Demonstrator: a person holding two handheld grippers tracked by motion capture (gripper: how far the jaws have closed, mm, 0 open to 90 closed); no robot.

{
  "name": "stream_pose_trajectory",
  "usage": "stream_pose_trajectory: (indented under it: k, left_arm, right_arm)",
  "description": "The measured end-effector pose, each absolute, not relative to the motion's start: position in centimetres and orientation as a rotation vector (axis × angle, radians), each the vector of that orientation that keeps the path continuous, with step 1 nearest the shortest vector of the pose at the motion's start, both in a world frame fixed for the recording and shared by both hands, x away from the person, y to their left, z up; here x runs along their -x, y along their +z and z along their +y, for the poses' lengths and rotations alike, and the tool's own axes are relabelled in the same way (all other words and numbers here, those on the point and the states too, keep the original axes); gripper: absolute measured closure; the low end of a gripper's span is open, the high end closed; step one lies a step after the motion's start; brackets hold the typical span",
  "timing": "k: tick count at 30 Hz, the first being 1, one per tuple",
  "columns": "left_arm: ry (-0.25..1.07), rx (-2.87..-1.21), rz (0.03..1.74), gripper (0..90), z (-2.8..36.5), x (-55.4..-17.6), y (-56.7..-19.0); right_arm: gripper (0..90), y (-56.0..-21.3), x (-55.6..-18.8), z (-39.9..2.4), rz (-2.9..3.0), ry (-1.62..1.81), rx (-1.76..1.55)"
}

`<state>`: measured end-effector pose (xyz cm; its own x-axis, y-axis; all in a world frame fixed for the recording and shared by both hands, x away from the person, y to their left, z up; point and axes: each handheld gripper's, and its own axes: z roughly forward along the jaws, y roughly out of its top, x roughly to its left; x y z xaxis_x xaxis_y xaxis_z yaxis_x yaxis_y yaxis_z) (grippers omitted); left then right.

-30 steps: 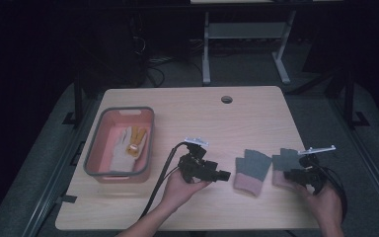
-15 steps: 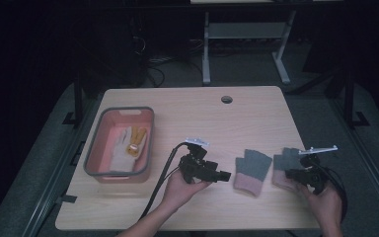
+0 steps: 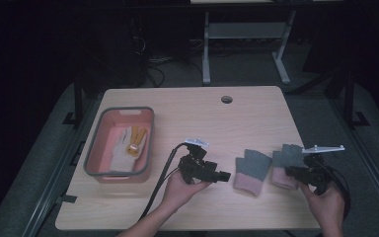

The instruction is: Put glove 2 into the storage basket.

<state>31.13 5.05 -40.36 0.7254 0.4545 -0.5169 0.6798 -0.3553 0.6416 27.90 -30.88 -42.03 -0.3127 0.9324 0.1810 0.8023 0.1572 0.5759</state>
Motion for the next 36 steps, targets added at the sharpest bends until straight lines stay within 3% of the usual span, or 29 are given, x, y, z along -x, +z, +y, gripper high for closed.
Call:
stream_pose_trajectory:
  k: [36]
  left_arm:
    - [-0.274,-2.021,0.877,26.0,5.0,-31.0,-41.2]
  right_arm:
    - [80.6,-41.0,-29.8,-22.0,2.362,0.893,-1.599]
